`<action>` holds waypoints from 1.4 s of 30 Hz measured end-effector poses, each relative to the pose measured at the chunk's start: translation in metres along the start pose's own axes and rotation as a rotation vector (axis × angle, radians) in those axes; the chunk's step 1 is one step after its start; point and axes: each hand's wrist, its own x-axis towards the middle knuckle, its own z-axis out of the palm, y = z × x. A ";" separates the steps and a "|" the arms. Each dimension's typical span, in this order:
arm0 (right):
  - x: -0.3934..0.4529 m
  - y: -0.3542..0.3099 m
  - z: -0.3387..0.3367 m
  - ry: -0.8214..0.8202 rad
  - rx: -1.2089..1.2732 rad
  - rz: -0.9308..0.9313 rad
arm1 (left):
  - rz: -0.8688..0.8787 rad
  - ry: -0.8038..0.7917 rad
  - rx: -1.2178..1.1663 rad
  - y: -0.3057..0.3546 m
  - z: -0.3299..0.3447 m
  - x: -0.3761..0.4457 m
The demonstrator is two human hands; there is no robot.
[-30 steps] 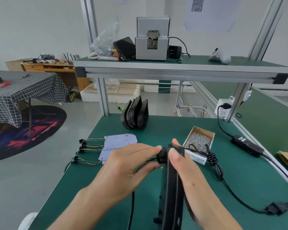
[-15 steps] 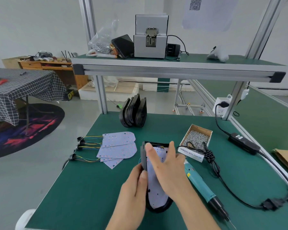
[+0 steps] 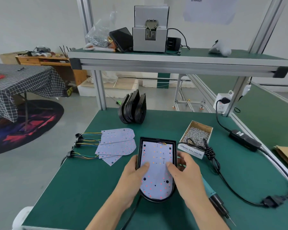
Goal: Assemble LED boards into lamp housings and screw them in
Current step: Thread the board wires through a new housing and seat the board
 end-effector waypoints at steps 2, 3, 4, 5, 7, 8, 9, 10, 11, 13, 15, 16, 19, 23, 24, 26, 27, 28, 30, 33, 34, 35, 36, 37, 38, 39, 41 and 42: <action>0.003 0.004 0.002 0.014 0.002 -0.017 | 0.054 -0.008 0.134 0.005 -0.002 0.010; 0.005 0.005 0.003 0.022 -0.002 -0.032 | 0.072 -0.006 0.189 0.007 -0.003 0.015; 0.007 0.005 0.004 0.030 -0.011 -0.053 | 0.081 -0.004 0.234 0.008 -0.005 0.020; 0.010 0.005 0.006 0.039 -0.032 -0.077 | 0.081 -0.007 0.269 0.009 -0.006 0.025; 0.013 0.005 0.008 0.043 -0.079 -0.110 | 0.070 -0.011 0.303 0.007 -0.009 0.031; 0.014 0.004 0.009 0.036 -0.097 -0.123 | 0.071 -0.005 0.307 0.005 -0.011 0.033; 0.015 0.004 0.009 0.025 -0.112 -0.130 | 0.073 0.001 0.306 0.002 -0.012 0.033; 0.015 0.005 0.010 0.010 -0.125 -0.133 | 0.069 0.002 0.298 -0.001 -0.012 0.032; 0.016 0.005 0.011 -0.005 -0.137 -0.133 | 0.058 0.004 0.283 -0.005 -0.012 0.031; 0.018 0.007 0.013 -0.024 -0.151 -0.135 | 0.032 0.030 0.247 -0.012 -0.011 0.031; 0.020 0.010 0.014 -0.026 -0.163 -0.137 | 0.008 0.075 0.214 -0.017 -0.009 0.032; 0.020 0.012 0.014 -0.027 -0.174 -0.135 | -0.001 0.101 0.198 -0.019 -0.008 0.033; 0.020 0.018 0.015 -0.035 -0.200 -0.114 | 0.000 0.171 0.191 -0.025 -0.002 0.033; 0.019 0.023 0.016 -0.030 -0.158 -0.098 | 0.030 0.187 0.221 -0.025 0.002 0.033; 0.019 0.023 0.016 -0.027 -0.149 -0.096 | 0.028 0.184 0.224 -0.024 0.002 0.033; 0.019 0.024 0.016 -0.025 -0.138 -0.082 | 0.021 0.200 0.241 -0.022 0.003 0.034; 0.019 0.025 0.016 -0.026 -0.138 -0.075 | 0.021 0.215 0.253 -0.022 0.004 0.034; 0.019 0.025 0.015 -0.027 -0.140 -0.068 | 0.022 0.232 0.265 -0.022 0.006 0.034; 0.019 0.026 0.014 -0.029 -0.138 -0.066 | 0.019 0.259 0.283 -0.020 0.011 0.034; 0.019 0.026 0.016 -0.015 -0.127 -0.066 | 0.006 0.277 0.295 -0.019 0.013 0.034; 0.018 0.025 0.016 -0.009 -0.115 -0.060 | -0.001 0.276 0.295 -0.018 0.014 0.033; 0.018 0.026 0.017 -0.007 -0.100 -0.052 | -0.006 0.277 0.297 -0.017 0.014 0.032; 0.018 0.025 0.017 -0.006 -0.091 -0.042 | -0.006 0.280 0.302 -0.016 0.014 0.032; 0.018 0.025 0.017 -0.005 -0.081 -0.036 | -0.004 0.280 0.309 -0.016 0.014 0.031; 0.017 0.025 0.017 -0.003 -0.076 -0.032 | -0.002 0.277 0.316 -0.015 0.014 0.030; 0.017 0.026 0.016 -0.002 -0.070 -0.032 | -0.002 0.273 0.327 -0.014 0.014 0.029; 0.016 0.026 0.015 0.005 -0.081 -0.029 | -0.001 0.276 0.363 -0.013 0.015 0.028; 0.016 0.025 0.015 0.011 -0.091 -0.028 | -0.001 0.284 0.389 -0.013 0.016 0.028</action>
